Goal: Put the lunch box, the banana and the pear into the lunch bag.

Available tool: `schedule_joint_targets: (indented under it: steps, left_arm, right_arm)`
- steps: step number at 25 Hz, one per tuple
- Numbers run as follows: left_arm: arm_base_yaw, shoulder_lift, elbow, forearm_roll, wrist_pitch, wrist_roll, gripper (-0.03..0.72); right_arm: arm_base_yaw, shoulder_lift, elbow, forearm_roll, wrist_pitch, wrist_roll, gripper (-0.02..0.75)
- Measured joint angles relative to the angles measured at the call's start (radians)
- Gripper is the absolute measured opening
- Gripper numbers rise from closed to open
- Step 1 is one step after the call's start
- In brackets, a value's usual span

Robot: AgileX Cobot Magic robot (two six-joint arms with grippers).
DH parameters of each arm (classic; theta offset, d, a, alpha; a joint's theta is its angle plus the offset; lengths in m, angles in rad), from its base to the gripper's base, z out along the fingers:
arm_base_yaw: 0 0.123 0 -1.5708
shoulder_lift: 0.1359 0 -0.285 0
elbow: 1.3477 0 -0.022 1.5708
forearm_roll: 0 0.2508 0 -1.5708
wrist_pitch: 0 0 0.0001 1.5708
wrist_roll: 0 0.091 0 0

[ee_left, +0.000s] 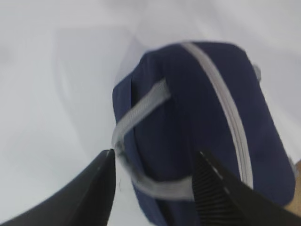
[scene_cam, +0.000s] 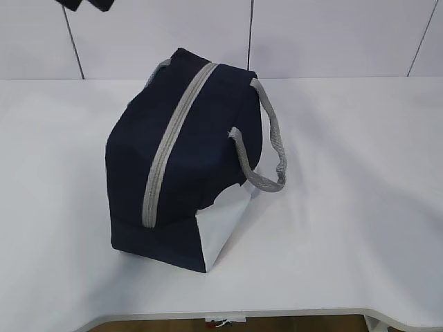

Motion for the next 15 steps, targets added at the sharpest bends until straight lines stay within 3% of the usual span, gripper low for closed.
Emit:
schedule_joint_targets:
  steps: [7,15]
  left_arm:
    - [0.000,-0.274,0.261,0.073,0.004,0.000,0.358]
    - [0.000,-0.577,0.450,0.077,0.007,-0.001,0.269]
  right_arm:
    - [0.000,-0.251,0.250,-0.004,0.000,0.000,0.436]
    - [0.000,-0.484,0.498,-0.007,0.000,0.000,0.436]
